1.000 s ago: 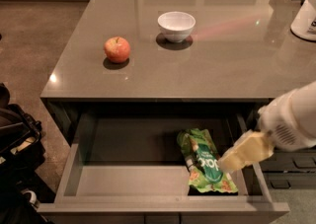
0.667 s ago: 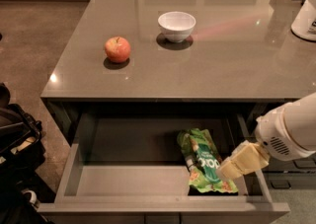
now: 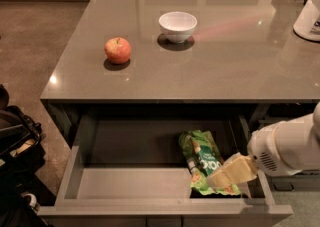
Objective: Pick green rice chip bag from top drawer and place on counter
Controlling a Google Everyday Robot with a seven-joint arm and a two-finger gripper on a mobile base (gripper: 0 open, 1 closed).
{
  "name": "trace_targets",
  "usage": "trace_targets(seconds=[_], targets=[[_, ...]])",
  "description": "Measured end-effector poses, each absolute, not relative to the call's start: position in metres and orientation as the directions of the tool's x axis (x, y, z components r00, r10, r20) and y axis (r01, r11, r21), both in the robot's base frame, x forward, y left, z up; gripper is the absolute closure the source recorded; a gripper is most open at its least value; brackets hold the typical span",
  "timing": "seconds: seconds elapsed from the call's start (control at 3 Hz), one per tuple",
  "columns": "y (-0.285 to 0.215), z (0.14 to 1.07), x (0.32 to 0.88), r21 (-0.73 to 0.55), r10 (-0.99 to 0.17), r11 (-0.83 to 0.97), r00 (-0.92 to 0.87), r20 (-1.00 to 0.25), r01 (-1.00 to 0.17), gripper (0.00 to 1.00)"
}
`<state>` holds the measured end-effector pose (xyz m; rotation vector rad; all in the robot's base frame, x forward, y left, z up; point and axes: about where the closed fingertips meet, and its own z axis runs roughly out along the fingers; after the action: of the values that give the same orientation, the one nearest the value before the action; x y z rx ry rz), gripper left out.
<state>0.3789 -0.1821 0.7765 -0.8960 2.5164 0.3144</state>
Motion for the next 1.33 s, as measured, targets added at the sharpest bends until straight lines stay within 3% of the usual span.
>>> trace_targets(seconds=[0.67,1.33], targets=[[-0.116,0.700,0.415,0.141,-0.430,0.778,-0.683,-0.590,-0.612,0.00],[-0.119,0.691,0.423,0.095,-0.436,0.799,-0.681,-0.588,-0.594,0.00]])
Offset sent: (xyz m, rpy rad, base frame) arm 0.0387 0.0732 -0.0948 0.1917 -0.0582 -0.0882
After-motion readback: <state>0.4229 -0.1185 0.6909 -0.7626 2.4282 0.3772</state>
